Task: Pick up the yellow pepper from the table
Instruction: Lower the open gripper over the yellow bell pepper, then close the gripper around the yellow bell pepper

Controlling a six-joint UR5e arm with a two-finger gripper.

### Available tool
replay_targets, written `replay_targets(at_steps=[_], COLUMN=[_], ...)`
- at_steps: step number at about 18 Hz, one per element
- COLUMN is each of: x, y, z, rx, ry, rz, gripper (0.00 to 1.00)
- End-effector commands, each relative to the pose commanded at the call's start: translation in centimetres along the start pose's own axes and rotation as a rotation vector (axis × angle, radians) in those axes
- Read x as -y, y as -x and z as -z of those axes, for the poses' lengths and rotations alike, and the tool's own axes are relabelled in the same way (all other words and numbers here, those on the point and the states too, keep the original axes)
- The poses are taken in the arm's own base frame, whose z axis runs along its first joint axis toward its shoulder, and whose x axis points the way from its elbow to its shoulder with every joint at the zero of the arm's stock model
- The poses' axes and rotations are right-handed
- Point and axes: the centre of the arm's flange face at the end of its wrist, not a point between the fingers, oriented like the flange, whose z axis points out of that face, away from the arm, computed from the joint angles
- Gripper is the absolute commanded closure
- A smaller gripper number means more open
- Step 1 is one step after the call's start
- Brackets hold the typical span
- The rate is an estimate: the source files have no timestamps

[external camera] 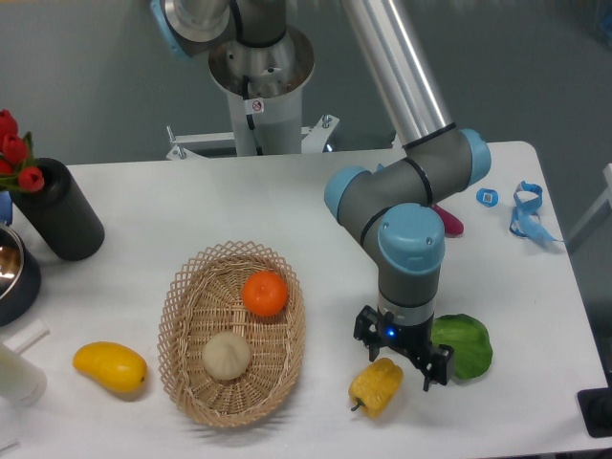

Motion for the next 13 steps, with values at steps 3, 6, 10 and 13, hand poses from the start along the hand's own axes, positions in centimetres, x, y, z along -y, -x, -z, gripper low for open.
replay_targets(at_steps=[3, 6, 10, 13], x=[0.0, 0.1, 0.5, 0.8], y=[-0.3, -0.4, -0.9, -0.9], z=[-0.2, -0.4, -1.5, -2.2], rx=[-0.01, -0.015, -0.029, -0.034], ry=[-0.006, -0.01, -0.005, -0.002], rz=[-0.004, -0.007, -0.017, -0.019], gripper=[0.0, 0.0, 0.0, 0.0])
